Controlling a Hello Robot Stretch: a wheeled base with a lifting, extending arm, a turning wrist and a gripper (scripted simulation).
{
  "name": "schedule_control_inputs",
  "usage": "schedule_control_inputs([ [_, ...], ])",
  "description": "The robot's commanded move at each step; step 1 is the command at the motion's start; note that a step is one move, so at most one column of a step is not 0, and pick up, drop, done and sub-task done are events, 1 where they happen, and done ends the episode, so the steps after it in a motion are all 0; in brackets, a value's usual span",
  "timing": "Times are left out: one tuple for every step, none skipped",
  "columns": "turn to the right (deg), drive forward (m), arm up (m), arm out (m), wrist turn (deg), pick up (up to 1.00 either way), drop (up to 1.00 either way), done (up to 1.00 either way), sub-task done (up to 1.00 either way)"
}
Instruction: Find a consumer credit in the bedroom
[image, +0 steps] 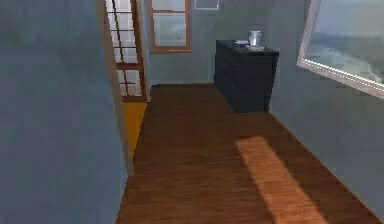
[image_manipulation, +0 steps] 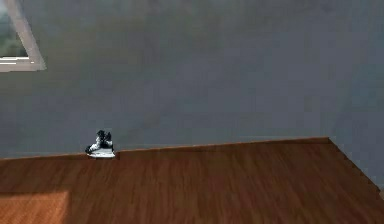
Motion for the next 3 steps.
schedule_control_inputs([
  [45.0, 0.00, 0.00, 0.00, 0.0, 0.00, 0.00, 0.00, 0.00],
  [45.0, 0.00, 0.00, 0.00, 0.0, 0.00, 0.00, 0.00, 0.00],
  [0.0, 0.05, 0.00, 0.00, 0.0, 0.00, 0.00, 0.00, 0.00],
])
